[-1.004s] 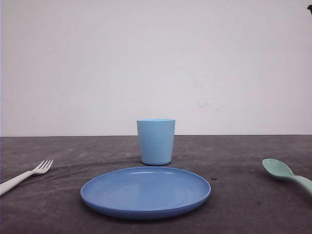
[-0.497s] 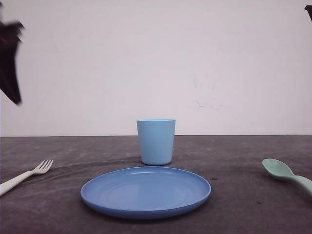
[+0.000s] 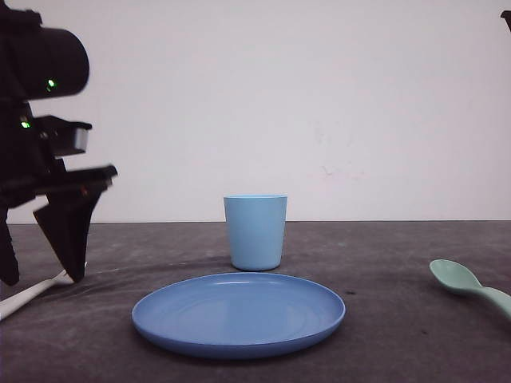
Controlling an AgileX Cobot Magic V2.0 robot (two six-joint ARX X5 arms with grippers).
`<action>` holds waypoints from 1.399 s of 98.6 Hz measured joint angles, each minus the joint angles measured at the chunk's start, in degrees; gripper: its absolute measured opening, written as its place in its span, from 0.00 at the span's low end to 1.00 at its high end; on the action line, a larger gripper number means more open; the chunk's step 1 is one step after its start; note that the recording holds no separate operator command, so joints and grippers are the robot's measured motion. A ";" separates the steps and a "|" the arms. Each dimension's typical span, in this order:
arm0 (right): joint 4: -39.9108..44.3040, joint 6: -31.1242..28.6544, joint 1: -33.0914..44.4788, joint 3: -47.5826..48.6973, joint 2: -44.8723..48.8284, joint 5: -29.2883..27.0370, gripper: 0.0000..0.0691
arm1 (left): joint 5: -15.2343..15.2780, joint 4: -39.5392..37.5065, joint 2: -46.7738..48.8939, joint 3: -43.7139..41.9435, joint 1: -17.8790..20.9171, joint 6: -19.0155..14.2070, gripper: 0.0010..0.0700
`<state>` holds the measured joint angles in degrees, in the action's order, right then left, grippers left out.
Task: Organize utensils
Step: 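Lower the left gripper onto the white fork and grasp it, then lift the white fork with the left gripper over the blue cup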
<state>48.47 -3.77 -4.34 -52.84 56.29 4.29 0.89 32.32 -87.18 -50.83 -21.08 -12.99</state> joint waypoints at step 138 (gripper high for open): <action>0.20 0.79 0.00 0.00 0.00 0.00 0.98 | 6.73 -2.95 4.72 -0.09 -2.47 -1.42 0.05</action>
<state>48.66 -2.98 -4.34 -52.84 56.29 4.29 7.62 29.36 -82.46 -50.92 -23.55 -14.41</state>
